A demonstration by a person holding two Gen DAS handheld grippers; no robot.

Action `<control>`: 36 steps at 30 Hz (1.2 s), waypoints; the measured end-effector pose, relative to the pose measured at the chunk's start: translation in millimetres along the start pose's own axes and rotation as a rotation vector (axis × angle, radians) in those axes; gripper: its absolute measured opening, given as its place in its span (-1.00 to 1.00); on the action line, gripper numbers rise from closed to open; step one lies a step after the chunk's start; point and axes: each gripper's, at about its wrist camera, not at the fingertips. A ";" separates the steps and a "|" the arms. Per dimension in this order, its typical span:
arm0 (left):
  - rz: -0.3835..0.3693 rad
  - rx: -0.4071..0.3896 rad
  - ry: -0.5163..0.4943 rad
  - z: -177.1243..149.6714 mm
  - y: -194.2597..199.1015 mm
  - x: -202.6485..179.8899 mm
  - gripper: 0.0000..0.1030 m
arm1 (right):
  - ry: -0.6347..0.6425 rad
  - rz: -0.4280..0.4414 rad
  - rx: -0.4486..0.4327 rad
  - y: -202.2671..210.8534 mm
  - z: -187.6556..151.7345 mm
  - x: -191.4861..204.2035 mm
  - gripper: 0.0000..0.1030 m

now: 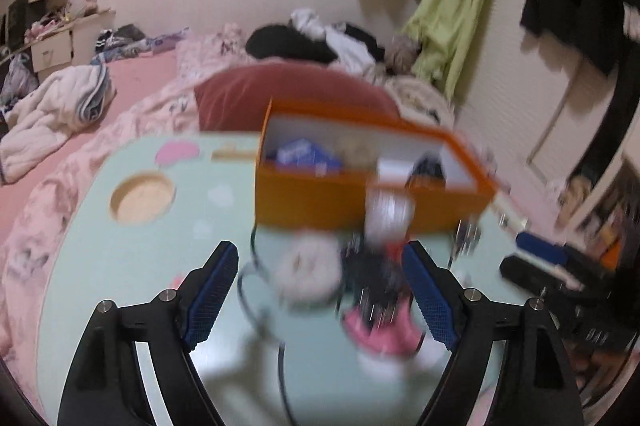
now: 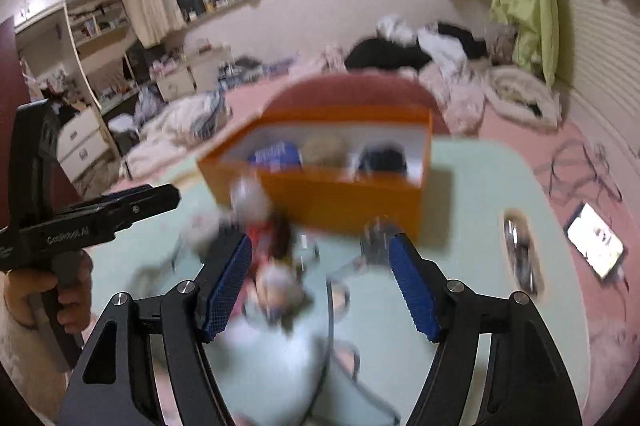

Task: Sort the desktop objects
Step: 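Open both tools inside the box and withdraw them, then grasp the silver cone with the right tool while the left tool grasps the white pompom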

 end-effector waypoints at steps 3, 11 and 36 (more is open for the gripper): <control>-0.003 0.067 -0.012 -24.6 -10.9 -1.5 0.62 | -0.010 -0.058 0.088 -9.2 -15.0 -3.6 0.38; 0.113 0.103 -0.153 -46.1 -30.9 -22.5 1.00 | 0.017 -0.180 0.180 -28.7 -29.3 -0.9 0.63; 0.109 0.096 -0.150 -48.3 -31.1 -19.4 1.00 | -0.099 -0.105 0.139 -23.7 -15.7 -25.4 0.70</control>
Point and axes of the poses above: each gripper's, at about its wrist camera, not at the fingertips, and y roughly against the way its jaws point, x to its left, z to its top, and after that the axes turned 11 degrees about z, right-handed
